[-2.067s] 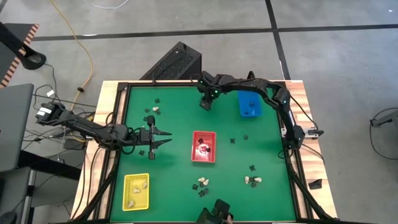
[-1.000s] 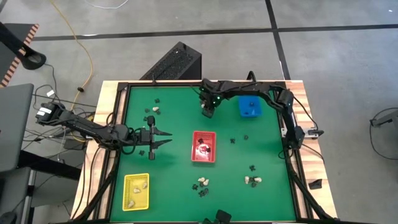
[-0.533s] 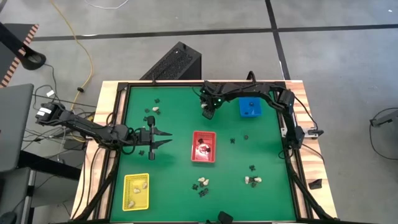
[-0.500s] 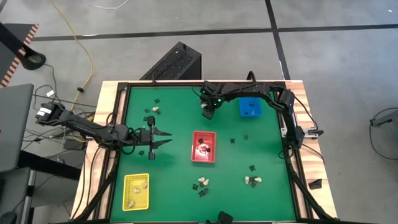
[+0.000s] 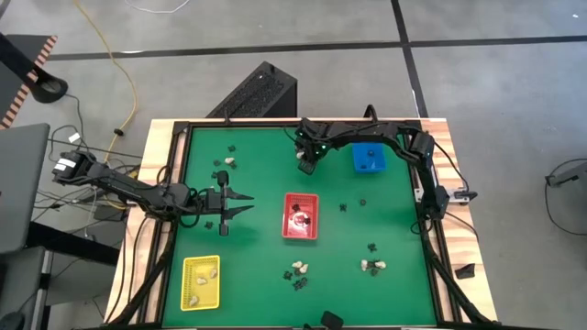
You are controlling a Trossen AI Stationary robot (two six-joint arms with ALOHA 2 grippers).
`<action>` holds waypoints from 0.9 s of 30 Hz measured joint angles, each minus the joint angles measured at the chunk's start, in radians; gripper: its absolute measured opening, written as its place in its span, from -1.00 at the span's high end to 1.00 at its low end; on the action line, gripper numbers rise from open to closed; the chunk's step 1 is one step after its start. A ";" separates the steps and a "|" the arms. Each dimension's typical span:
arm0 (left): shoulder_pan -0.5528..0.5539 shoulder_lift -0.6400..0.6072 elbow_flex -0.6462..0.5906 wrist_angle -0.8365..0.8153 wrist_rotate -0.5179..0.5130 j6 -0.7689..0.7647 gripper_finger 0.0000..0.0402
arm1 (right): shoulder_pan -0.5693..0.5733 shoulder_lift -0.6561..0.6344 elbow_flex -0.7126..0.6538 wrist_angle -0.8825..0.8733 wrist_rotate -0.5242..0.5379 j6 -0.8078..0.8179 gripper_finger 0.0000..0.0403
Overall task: Sort Halloween decoration
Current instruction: Put the black spider toy into the red bin
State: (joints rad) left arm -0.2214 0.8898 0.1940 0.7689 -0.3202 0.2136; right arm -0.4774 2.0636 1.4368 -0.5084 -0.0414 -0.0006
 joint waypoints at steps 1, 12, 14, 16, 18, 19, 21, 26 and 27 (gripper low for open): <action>0.000 0.000 0.000 0.000 0.000 0.000 0.56 | 0.000 0.000 0.000 -0.004 0.000 0.000 0.59; 0.000 0.000 0.000 0.000 0.000 0.000 0.56 | 0.017 -0.083 -0.005 -0.092 -0.013 0.004 0.80; 0.000 0.000 0.000 0.000 0.000 0.000 0.56 | 0.034 -0.123 -0.003 -0.117 -0.013 0.008 0.80; 0.000 0.000 0.000 0.000 -0.002 0.003 0.56 | 0.059 -0.163 -0.003 -0.143 -0.013 0.017 0.80; 0.000 0.000 0.000 0.000 -0.002 0.005 0.56 | 0.097 -0.196 -0.003 -0.160 -0.013 0.025 0.80; 0.000 0.000 0.000 0.000 -0.001 0.006 0.56 | 0.120 -0.215 -0.003 -0.168 -0.014 0.026 0.80; 0.000 0.000 0.000 0.000 -0.001 0.007 0.56 | 0.176 -0.248 -0.003 -0.180 -0.017 0.027 0.80; 0.000 0.000 0.000 0.000 -0.002 0.007 0.56 | 0.348 -0.277 -0.002 -0.176 -0.018 0.027 0.80; 0.000 0.000 0.000 0.000 -0.002 0.007 0.56 | 0.385 -0.277 -0.002 -0.170 -0.018 0.027 0.80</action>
State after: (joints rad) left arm -0.2215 0.8902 0.1940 0.7689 -0.3222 0.2207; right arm -0.0926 1.7865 1.4349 -0.6788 -0.0593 0.0265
